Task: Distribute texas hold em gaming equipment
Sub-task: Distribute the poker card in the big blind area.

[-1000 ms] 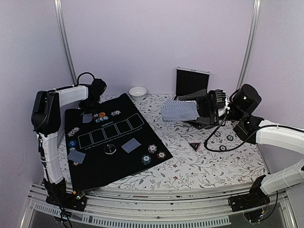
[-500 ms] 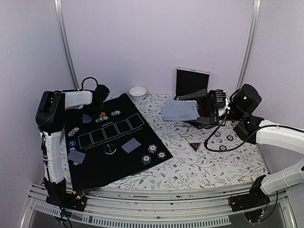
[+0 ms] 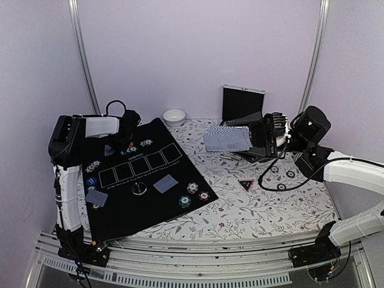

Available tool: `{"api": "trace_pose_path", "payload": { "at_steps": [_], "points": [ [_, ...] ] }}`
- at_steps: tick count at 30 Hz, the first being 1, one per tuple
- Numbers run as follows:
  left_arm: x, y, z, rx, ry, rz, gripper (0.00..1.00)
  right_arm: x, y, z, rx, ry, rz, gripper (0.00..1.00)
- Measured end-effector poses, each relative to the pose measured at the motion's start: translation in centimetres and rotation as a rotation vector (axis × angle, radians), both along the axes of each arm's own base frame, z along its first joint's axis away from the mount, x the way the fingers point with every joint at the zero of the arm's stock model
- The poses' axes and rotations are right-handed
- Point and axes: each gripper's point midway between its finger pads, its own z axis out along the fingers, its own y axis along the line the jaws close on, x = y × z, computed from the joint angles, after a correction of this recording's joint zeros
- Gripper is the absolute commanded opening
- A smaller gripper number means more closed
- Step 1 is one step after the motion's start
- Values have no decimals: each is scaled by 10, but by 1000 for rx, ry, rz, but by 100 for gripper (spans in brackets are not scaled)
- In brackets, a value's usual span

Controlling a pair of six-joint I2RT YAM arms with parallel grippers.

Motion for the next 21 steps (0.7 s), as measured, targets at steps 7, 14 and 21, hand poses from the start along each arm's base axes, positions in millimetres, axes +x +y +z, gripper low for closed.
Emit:
{"api": "trace_pose_path", "payload": {
  "at_steps": [7,14,21],
  "points": [
    [2,-1,-7,4,5,-5,0,-1,-1,1,3,-3,0,60],
    [7,-2,-5,9,-10,-16,0,-1,-1,2,5,-5,0,60],
    [9,-2,-8,43,-18,-42,0,-1,-1,2,4,-5,0,60]
  ]
}}
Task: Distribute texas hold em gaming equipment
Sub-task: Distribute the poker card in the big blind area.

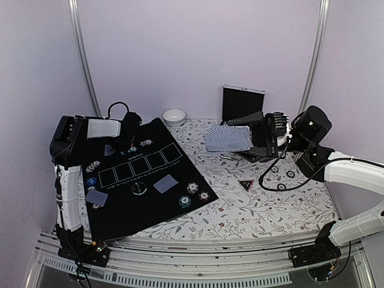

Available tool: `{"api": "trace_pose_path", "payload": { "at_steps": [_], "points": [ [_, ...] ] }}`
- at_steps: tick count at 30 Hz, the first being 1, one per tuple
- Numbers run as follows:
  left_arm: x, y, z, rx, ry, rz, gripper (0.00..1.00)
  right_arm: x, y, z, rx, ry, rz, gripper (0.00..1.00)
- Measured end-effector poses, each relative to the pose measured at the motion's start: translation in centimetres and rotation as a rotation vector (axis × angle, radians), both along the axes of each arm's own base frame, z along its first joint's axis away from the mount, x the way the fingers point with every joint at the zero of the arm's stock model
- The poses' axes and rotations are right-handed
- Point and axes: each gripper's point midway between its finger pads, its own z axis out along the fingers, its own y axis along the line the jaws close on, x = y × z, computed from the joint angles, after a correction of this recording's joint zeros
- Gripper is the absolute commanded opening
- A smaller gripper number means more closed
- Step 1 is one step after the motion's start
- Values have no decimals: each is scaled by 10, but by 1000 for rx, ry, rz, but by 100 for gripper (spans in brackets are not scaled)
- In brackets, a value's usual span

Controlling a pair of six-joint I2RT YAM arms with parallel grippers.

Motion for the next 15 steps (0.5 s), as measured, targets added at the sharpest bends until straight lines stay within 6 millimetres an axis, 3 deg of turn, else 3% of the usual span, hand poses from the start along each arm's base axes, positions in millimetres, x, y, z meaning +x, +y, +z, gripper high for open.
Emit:
{"api": "trace_pose_path", "payload": {
  "at_steps": [8,15],
  "points": [
    [1,1,-1,29,0,-18,0,0,0,0,0,1,0,60],
    [-5,2,-13,64,33,-51,0,0,0,0,0,1,0,60]
  ]
}}
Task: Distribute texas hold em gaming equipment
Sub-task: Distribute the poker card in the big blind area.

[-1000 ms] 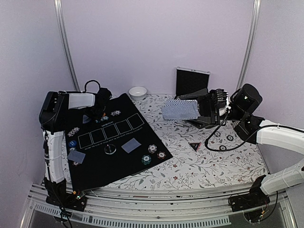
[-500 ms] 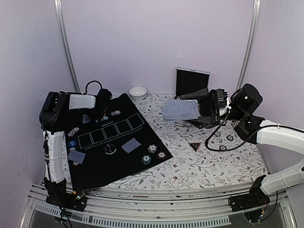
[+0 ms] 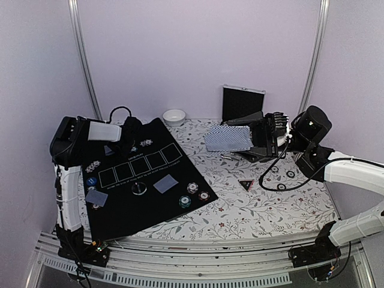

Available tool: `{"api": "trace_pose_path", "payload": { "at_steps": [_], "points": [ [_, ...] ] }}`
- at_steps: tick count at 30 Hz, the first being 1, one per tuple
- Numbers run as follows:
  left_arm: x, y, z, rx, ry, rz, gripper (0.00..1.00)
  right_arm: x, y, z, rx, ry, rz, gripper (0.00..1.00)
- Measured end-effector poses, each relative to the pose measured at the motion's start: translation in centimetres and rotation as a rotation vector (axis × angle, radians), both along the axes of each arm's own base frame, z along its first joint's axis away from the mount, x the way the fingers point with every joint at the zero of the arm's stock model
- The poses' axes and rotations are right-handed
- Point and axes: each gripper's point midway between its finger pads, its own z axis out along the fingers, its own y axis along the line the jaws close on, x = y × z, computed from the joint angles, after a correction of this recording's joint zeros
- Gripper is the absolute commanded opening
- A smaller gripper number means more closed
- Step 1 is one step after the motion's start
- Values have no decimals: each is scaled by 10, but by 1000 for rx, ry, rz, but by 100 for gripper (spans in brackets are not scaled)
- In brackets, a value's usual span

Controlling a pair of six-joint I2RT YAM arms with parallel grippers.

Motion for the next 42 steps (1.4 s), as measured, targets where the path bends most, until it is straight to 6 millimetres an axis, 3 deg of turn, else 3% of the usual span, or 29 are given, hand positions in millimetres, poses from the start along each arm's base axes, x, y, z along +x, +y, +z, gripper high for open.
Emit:
{"api": "trace_pose_path", "payload": {
  "at_steps": [7,15,16,19,20,23,29,35,39,42],
  "points": [
    [-8,-3,-15,34,40,-45,0,0,0,0,0,0,0,60],
    [-3,-5,-12,46,16,-61,0,0,0,0,0,2,0,60],
    [-2,-5,-11,48,13,-62,5,0,0,0,0,2,0,60],
    [0,-5,-10,54,8,-68,39,0,0,0,0,2,0,60],
    [0,-5,-9,58,12,-71,45,0,0,0,0,2,0,60],
    [0,-5,-9,60,14,-74,51,0,0,0,0,2,0,60],
    [-5,-6,-5,40,28,-73,55,1,0,0,0,2,-1,60],
    [-15,-12,39,-33,-18,-73,67,1,0,0,0,2,-1,60],
    [-23,-35,97,-149,-117,-124,69,0,0,0,0,2,-1,60],
    [-32,-72,150,-248,-208,-249,69,0,0,0,0,2,-1,60]
  ]
}}
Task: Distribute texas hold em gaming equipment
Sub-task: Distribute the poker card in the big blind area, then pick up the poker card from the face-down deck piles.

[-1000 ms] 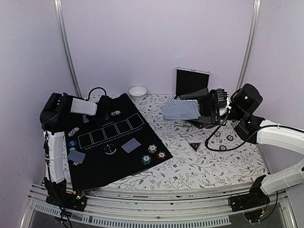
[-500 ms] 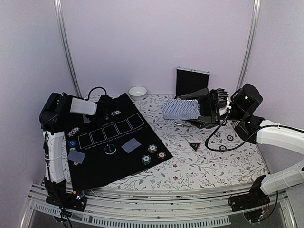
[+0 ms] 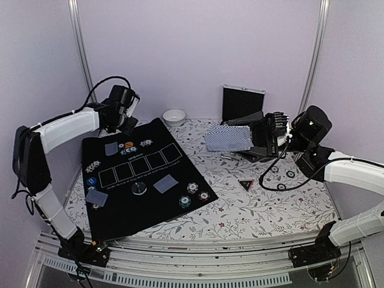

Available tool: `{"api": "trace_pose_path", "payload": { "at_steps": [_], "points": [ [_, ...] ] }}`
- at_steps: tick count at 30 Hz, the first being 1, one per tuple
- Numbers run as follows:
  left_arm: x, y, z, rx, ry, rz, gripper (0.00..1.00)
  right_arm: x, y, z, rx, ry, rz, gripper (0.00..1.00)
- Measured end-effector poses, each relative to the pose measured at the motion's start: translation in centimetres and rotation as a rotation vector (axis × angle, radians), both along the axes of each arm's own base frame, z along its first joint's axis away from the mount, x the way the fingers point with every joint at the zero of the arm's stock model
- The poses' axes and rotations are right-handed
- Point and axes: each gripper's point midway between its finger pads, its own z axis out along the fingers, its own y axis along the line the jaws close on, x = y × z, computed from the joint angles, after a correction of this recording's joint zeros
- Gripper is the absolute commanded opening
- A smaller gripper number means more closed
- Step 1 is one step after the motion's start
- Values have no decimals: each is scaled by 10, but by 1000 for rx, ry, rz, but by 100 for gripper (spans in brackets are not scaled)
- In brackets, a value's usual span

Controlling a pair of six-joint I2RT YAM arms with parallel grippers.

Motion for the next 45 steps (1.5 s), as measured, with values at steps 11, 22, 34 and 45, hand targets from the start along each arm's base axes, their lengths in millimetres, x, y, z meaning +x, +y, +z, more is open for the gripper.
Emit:
{"api": "trace_pose_path", "payload": {
  "at_steps": [11,22,34,45],
  "points": [
    [-190,-208,165,-369,-418,-1196,95,0,-1,0,-2,-3,6,60],
    [-330,-286,231,-456,-439,-1890,96,-2,-1,0,-3,-1,17,60],
    [-360,-343,171,-190,-248,-2016,69,-2,-1,0,-3,7,20,60],
    [-355,-346,169,-78,-309,-1963,70,-3,-1,0,-4,6,23,60]
  ]
}}
